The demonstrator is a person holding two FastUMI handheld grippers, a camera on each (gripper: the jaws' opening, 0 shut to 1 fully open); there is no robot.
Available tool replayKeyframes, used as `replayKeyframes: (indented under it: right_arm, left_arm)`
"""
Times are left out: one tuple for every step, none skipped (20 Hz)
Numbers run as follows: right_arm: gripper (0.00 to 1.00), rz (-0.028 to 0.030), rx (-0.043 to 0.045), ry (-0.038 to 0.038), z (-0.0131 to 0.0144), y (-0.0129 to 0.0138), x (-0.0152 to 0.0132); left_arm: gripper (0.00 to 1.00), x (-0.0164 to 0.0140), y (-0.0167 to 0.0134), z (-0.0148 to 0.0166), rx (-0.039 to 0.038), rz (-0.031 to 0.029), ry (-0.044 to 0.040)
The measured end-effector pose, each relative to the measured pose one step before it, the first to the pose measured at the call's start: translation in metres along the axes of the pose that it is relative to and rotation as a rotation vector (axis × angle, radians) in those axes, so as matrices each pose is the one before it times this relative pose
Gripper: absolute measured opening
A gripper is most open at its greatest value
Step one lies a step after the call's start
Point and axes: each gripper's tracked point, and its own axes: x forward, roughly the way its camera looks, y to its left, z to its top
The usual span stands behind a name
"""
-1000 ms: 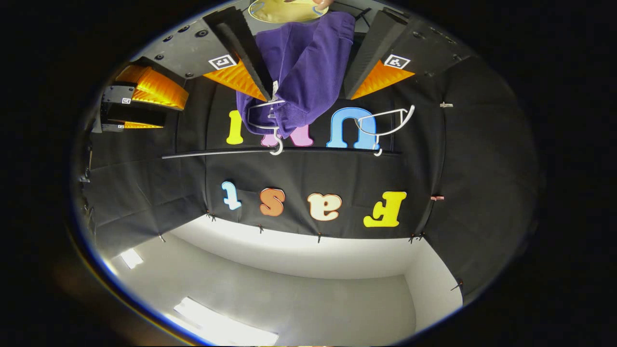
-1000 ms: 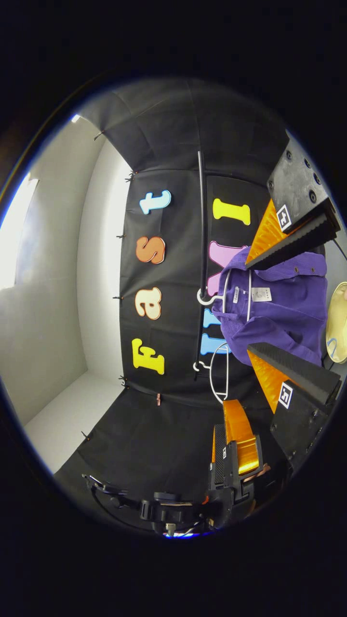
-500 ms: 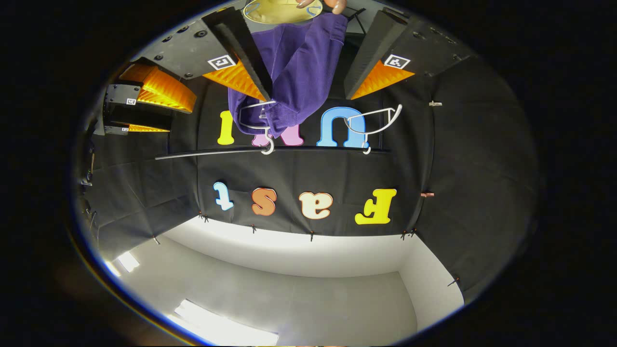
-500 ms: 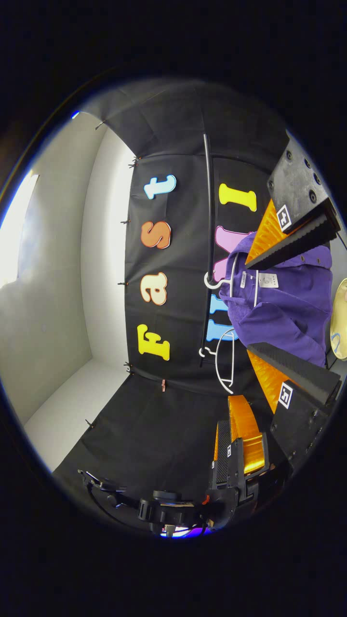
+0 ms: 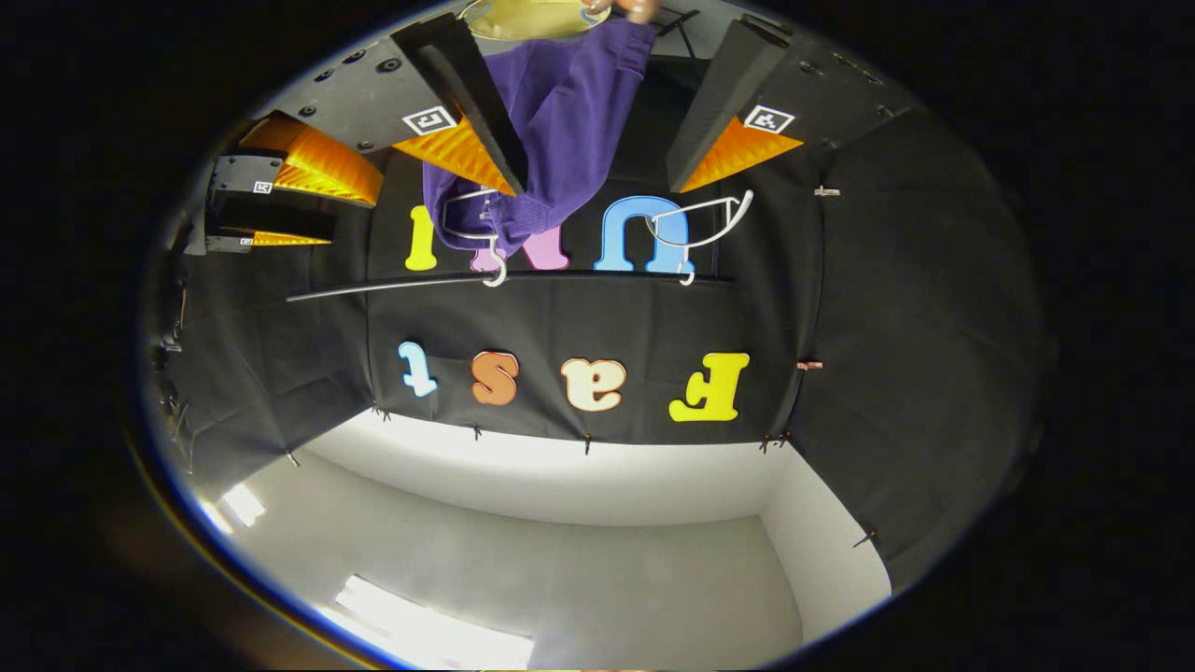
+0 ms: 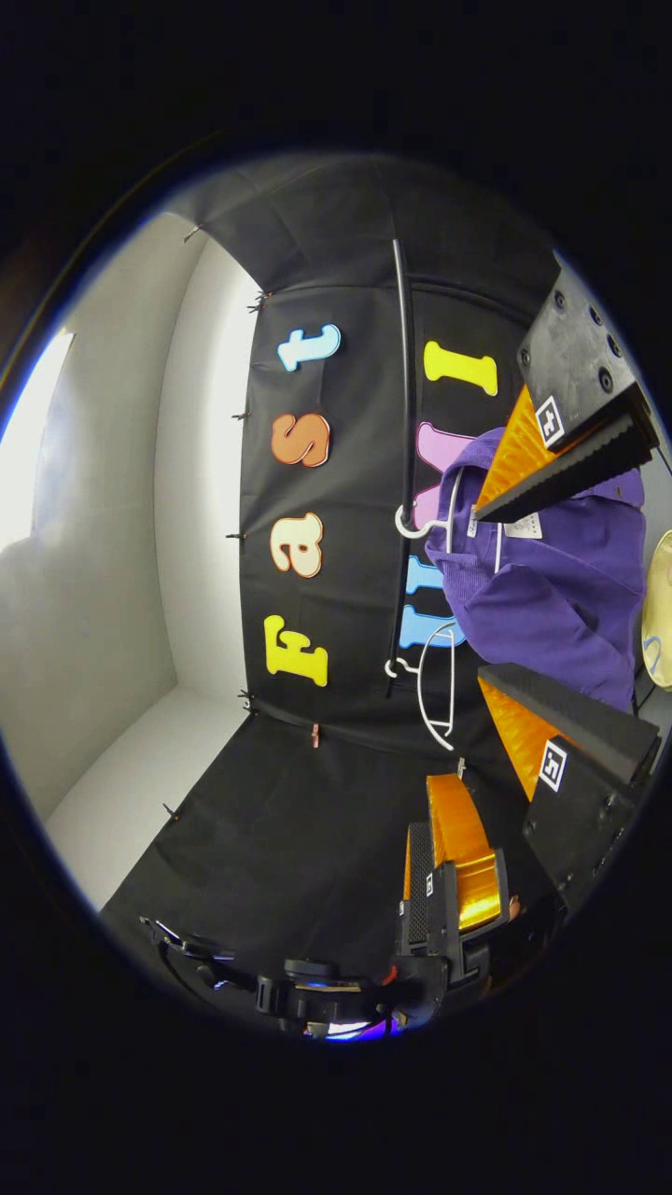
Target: Grasp the clothes on the hanger with both hands and then place them into the laundry hamper below.
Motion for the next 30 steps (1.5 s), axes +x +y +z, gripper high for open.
replayKeyframes:
  right_arm:
    - [0.97,-0.01381,-0.00684,0.00454,-0.00229,-0.00067,0.00134]
    - [0.97,-0.01802,-0.00586,0.00198,-0.00107,-0.00203,0.00107]
    - [0.97,-0.02188,-0.00550,0.00253,-0.00179,-0.00225,0.00046]
    - [0.97,-0.03138,-0.00904,0.00832,-0.00464,-0.00577,0.00237]
    - [0.97,-0.02920,-0.00928,0.00873,-0.00382,-0.00645,0.00052]
    - [0.97,-0.03346,-0.00956,0.00861,-0.00342,-0.00860,0.00174]
    - [0.97,-0.03088,-0.00797,0.00469,-0.00188,-0.00850,0.00175]
    - [0.97,-0.02845,-0.00844,0.00498,-0.00345,-0.00818,0.00302]
    - [0.97,-0.02772,-0.01299,0.00435,-0.00442,-0.00808,0.00575]
    - [0.97,-0.02644,-0.01531,0.00764,-0.00644,-0.00966,0.00697]
    - [0.97,-0.01670,-0.01302,0.00919,-0.00783,-0.00726,0.00859]
    - [0.97,-0.00500,-0.00495,0.00906,-0.00841,-0.00441,0.01009]
    - [0.97,0.00338,0.00707,0.01363,-0.00943,-0.00311,0.01419]
    - [0.97,0.00731,0.01412,0.01137,-0.00932,-0.00308,0.01407]
    - [0.97,0.00642,0.01444,0.00624,-0.00807,-0.00390,0.01380]
    - [0.97,0.00454,0.00854,0.00276,-0.00685,-0.00560,0.01409]
    - [0.97,0.00206,0.00084,0.00495,-0.01001,-0.00634,0.01721]
    - [0.97,0.00760,-0.00506,0.00440,-0.00957,-0.00459,0.01575]
    - [0.97,0.01348,-0.00399,0.00178,-0.00900,-0.00217,0.01508]
    - [0.97,0.01738,0.00128,0.00705,-0.00920,-0.00079,0.01417]
    - [0.97,0.01942,0.00813,0.00908,-0.00949,0.00038,0.01311]
    - [0.97,0.01420,0.01276,0.01095,-0.00977,-0.00100,0.01259]
    - [0.97,0.00909,0.01608,0.00899,-0.00743,-0.00157,0.01198]
    - [0.97,0.00483,0.01498,0.01252,-0.00815,-0.00278,0.01013]
    - [0.97,0.00469,0.01199,0.00838,-0.00659,-0.00207,0.00886]
    - [0.98,0.00071,0.00495,0.00394,-0.00401,-0.00237,0.00761]
    - [0.97,0.00012,-0.00446,0.00355,-0.00390,-0.00254,0.00759]
    - [0.97,0.00352,-0.00684,0.00476,-0.00480,-0.00210,0.00653]
    - [0.97,0.00281,-0.00292,0.00653,-0.00382,-0.00223,0.00583]
    - [0.97,0.00189,0.00338,0.00980,-0.00504,-0.00119,0.00606]
  left_arm:
    - [0.93,0.00161,-0.00047,-0.00243,-0.00075,-0.01371,0.00155]
    - [0.95,0.00237,-0.00100,-0.00033,-0.00544,-0.01983,-0.00204]
    - [0.95,0.00339,-0.00309,-0.00018,-0.00816,-0.02433,-0.00842]
    - [0.95,0.00526,-0.00377,0.00078,-0.01012,-0.02391,-0.01019]
    - [0.97,0.00680,-0.00548,-0.00155,-0.01023,-0.03500,-0.00739]
    - [0.95,0.00871,-0.00886,-0.00262,-0.00843,-0.03556,0.00031]
    - [0.95,0.00889,-0.00594,-0.00555,-0.00436,-0.02834,0.00419]
    - [0.95,0.01058,-0.00812,-0.00517,-0.00017,-0.02700,0.01027]
    - [0.95,0.01194,-0.00922,-0.00827,0.00149,-0.02938,0.01285]
    - [0.95,0.01211,-0.00904,-0.00780,0.00125,-0.01982,0.01221]
    - [0.95,0.01339,-0.00625,-0.00814,0.00038,-0.00923,0.01208]
    - [0.94,0.01422,-0.00448,-0.00681,0.00056,0.00243,0.00839]
    - [0.94,0.01410,-0.00109,-0.00949,0.00119,0.00832,0.01216]
    - [0.94,0.01603,-0.00041,-0.00765,0.00318,0.01933,0.00894]
    - [0.94,0.01592,0.00010,-0.00674,0.00296,0.02360,0.00581]
    - [0.94,0.01818,-0.00003,-0.01035,-0.00149,0.02216,0.00887]
    - [0.93,0.01654,-0.00116,-0.00995,-0.00380,0.02214,0.01530]
    - [0.92,0.01649,-0.00052,-0.01138,-0.00375,0.02837,0.01443]
    - [0.93,0.01406,0.00189,-0.01034,-0.00254,0.03120,0.01070]
    - [0.92,0.01363,0.00168,-0.00993,-0.00045,0.03404,0.01060]
    - [0.92,0.01180,0.00143,-0.00964,-0.00208,0.03787,0.00600]
    - [0.92,0.00860,-0.00005,-0.00688,-0.00532,0.02760,-0.00264]
    - [0.92,0.00873,-0.00276,-0.00499,-0.00489,0.01915,-0.00543]
    - [0.92,0.00601,-0.00302,-0.00495,-0.00012,0.01228,-0.00312]
    - [0.92,0.00408,-0.00352,-0.00427,0.00439,0.01069,-0.00227]
    - [0.92,0.00453,-0.00225,-0.00215,0.01397,0.01572,-0.00697]
    - [0.92,0.00332,-0.00137,-0.00369,0.01793,0.01409,0.00508]
    - [0.92,0.00273,-0.00298,-0.00299,0.01689,0.01581,0.00392]
    - [0.92,0.00282,-0.00272,-0.00126,0.01113,0.01201,-0.00349]
    - [0.92,0.00212,-0.00117,0.00164,0.01099,0.02021,-0.01345]
